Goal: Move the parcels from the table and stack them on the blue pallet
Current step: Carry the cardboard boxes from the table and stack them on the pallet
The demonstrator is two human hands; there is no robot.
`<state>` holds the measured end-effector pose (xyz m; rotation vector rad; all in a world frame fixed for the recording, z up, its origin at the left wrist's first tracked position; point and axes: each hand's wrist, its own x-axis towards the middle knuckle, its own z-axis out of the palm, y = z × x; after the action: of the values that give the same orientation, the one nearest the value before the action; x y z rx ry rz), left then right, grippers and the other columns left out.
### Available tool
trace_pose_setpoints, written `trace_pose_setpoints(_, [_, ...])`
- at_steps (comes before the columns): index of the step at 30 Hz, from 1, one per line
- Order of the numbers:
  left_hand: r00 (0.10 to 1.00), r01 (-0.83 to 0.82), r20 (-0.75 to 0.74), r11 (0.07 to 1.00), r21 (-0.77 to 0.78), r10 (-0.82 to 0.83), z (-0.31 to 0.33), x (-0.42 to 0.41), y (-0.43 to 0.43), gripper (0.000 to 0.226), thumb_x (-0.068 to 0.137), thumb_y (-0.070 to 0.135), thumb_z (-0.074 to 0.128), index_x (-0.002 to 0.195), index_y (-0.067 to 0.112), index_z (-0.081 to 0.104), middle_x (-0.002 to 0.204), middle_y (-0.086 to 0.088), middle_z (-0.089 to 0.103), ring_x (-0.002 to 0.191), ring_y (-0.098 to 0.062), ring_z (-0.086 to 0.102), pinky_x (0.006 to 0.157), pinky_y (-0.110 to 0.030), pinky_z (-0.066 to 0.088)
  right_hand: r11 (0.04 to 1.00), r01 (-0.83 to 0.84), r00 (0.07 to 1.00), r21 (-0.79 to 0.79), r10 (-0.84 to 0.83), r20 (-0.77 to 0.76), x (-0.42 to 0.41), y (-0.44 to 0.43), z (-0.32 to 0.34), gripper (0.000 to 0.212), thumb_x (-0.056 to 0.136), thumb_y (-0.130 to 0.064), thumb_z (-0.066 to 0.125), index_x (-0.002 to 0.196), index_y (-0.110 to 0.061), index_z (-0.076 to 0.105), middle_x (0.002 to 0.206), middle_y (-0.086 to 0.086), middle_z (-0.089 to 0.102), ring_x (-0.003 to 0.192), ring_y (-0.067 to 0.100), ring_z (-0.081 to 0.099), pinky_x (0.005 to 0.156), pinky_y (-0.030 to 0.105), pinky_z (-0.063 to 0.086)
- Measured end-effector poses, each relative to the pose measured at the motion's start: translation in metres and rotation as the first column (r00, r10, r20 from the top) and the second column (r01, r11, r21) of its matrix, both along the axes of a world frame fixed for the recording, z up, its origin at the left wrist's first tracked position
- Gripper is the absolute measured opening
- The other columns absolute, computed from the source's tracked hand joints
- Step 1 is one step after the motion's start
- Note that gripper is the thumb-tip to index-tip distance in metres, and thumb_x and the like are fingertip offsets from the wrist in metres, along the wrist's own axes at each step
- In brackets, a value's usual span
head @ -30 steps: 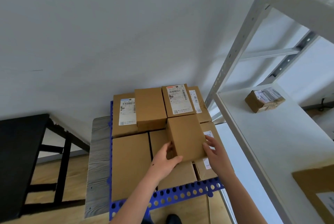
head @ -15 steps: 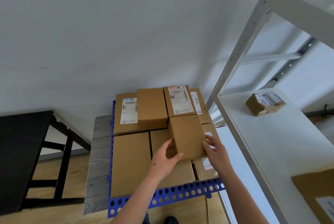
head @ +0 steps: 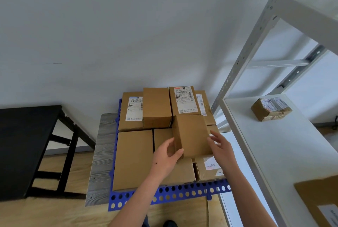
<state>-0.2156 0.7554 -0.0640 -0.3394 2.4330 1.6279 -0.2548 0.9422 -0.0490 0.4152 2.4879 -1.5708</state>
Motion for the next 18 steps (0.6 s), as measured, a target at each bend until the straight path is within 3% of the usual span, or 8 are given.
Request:
trace_pose_setpoints(3, [0.996, -0.04, -0.085, 0.998, -0.056, 0.035, 0.012, 0.002, -0.004, 0.043, 0.088, 0.029, 0.062, 0.129, 0.024, 0.05, 0.125, 0.011, 0.054, 0.108, -0.002, 0.052, 0.091, -0.018, 0.042, 0.999, 0.005, 0.999, 0.036, -0.004, -0.038, -0.003, 0.006, 0.007, 0.043, 0.096, -0.027, 0.055, 0.138, -0.022, 0.046, 0.134, 0.003, 0.054, 0.119, 0.022, 0.054, 0.089, 0.032, 0.044])
trace_pose_setpoints(7, [0.982, -0.112, -0.163, 0.99, -0.089, 0.096, 0.031, 0.006, -0.011, 0.024, 0.088, 0.023, 0.063, 0.111, 0.025, 0.059, 0.109, 0.015, 0.06, 0.087, 0.013, 0.052, 0.07, -0.005, 0.041, 0.999, -0.003, 0.993, 0.039, 0.008, -0.115, -0.005, 0.011, 0.018, 0.043, 0.093, -0.021, 0.059, 0.135, -0.022, 0.05, 0.131, 0.002, 0.058, 0.117, 0.021, 0.055, 0.096, 0.039, 0.046])
trace_pose_setpoints(14, [0.953, -0.245, -0.214, 0.959, -0.143, 0.212, 0.053, 0.042, -0.025, 0.013, 0.086, 0.018, 0.062, 0.091, 0.03, 0.06, 0.093, 0.017, 0.061, 0.083, 0.006, 0.057, 0.069, -0.001, 0.041, 0.987, -0.135, 0.959, 0.091, 0.153, -0.239, -0.002, -0.008, 0.033, 0.042, 0.09, -0.014, 0.06, 0.13, -0.027, 0.053, 0.128, -0.005, 0.057, 0.115, 0.013, 0.053, 0.091, 0.029, 0.044])
trace_pose_setpoints(18, [0.922, -0.331, -0.278, 0.92, -0.211, 0.269, 0.066, 0.068, -0.043, 0.016, 0.085, 0.016, 0.063, 0.086, 0.031, 0.059, 0.086, 0.017, 0.061, 0.083, 0.011, 0.054, 0.072, -0.002, 0.042, 0.961, -0.248, 0.92, 0.124, 0.274, -0.28, 0.003, -0.036, 0.04, 0.041, 0.09, -0.014, 0.06, 0.128, -0.028, 0.056, 0.119, -0.012, 0.057, 0.109, 0.006, 0.052, 0.09, 0.024, 0.04])
